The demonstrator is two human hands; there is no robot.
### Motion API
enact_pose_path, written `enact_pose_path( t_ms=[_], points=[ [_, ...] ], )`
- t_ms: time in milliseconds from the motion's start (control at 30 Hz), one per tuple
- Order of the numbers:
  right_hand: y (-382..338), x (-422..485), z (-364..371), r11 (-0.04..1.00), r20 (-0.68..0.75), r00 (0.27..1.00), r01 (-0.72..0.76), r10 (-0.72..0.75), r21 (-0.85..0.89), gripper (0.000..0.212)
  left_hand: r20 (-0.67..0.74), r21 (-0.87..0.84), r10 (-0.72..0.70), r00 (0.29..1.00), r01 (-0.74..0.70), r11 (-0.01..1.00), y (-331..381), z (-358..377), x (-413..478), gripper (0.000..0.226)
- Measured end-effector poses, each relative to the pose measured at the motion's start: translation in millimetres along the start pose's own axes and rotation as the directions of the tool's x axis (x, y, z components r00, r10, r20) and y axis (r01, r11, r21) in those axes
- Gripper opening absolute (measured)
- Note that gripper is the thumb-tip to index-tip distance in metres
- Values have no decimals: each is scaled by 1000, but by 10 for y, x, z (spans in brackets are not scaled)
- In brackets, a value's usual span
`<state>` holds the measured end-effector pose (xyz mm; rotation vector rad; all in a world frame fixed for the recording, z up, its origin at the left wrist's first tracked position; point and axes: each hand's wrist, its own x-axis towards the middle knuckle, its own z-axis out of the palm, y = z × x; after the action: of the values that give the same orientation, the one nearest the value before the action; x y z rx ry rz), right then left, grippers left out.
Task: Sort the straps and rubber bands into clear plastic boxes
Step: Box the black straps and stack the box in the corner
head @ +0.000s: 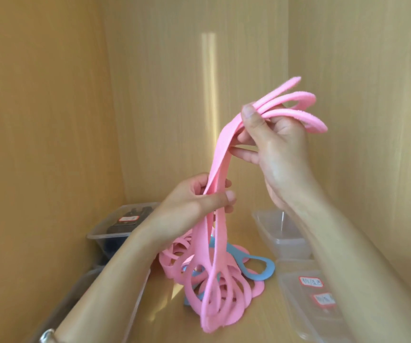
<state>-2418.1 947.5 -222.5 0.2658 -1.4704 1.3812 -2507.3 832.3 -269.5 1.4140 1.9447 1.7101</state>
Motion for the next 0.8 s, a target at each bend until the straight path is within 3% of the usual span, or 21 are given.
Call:
enact_pose_path(
  t_ms=[267, 633, 733, 800],
  points=[
    [7, -13, 7, 999, 11, 1000, 9, -9, -39, 27, -11, -48, 148, 989, -149, 988, 65, 33, -32, 42],
    [-17, -10, -30, 994, 2, 1000, 14, -14, -113, 29, 58, -24, 144, 988, -143, 989, 62, 22, -48, 12],
    [-20, -18, -22, 994, 5, 1000, 16, -16, -112, 21, 64, -40, 145, 987, -143, 989, 43, 35, -21, 51],
    [-14, -18, -17, 993, 1, 1000, 20, -20, -120, 17, 70, -22, 158, 985, -157, 987, 50, 57, -32, 40]
  ],
)
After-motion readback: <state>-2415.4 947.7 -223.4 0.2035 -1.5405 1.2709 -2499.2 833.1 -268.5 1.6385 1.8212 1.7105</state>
